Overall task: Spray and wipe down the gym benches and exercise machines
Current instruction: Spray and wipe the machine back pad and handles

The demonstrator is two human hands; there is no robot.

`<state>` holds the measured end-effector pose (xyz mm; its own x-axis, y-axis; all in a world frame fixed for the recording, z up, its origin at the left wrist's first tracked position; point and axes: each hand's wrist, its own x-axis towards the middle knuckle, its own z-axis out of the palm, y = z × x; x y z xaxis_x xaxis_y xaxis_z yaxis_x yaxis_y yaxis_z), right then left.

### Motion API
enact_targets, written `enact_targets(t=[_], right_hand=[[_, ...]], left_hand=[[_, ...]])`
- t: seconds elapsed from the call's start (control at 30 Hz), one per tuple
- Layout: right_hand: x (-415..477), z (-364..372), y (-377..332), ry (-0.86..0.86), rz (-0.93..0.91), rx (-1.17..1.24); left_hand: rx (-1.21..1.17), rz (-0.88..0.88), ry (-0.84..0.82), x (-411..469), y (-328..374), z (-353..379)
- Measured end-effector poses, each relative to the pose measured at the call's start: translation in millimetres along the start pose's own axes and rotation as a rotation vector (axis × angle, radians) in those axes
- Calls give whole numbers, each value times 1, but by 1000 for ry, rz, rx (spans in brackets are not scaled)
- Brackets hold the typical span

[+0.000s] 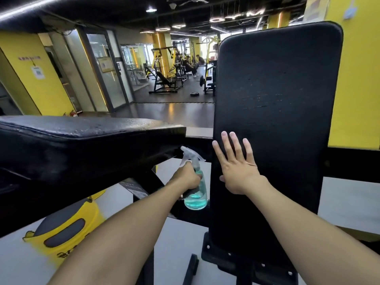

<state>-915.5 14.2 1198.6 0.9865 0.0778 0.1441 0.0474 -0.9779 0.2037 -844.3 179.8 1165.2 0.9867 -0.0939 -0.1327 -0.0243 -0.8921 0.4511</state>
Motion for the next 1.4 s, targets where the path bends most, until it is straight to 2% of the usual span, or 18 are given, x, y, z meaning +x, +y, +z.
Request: enact_targets(t=[0.23,0.37,0.47,0.57,0.67,0.73,0.8,0.83,0.9,0.97,1.07,1.2,1.27,1.4], right_hand=[[0,0,-2,-11,6,7],[0,0,-4,-8,16,3],[1,-1,-4,21,32,9],[-2,-4,-11,28,30,26],[-4,-17,-28,198,40,295],[-11,-38,-36,323,55,703],[-22,-59,-43,269,-52,1192],[-28,-68,-46,220,-139,1326],[-41,-83,-51,154,-266,1396],[-47,-96,-52,181,-296,1410],[-53,-122,-57,327,-334,1453],[-61,-160,-72,571,-363,1471],[-64,-178,-80,654,-382,1487],[-65,-211,-89,765,-389,1495]], left_hand=[[-93,37,-16,10,-2,2],[-113,-15,-38,7,-2,-1],[-136,-46,10,-5,-2,-6],[-265,10,20,-28,-1,-11],[-465,46,45,-56,9,-28],[-660,21,87,-72,22,-47],[-903,-10,97,-90,38,-72],[-1015,-28,76,-100,46,-85],[-1174,-55,-4,-125,59,-109],[-1239,-17,-79,-144,68,-126],[-1166,22,-69,-166,77,-146],[-1085,93,48,-190,79,-180],[-899,149,159,-209,77,-200],[-349,334,428,-260,65,-234]])
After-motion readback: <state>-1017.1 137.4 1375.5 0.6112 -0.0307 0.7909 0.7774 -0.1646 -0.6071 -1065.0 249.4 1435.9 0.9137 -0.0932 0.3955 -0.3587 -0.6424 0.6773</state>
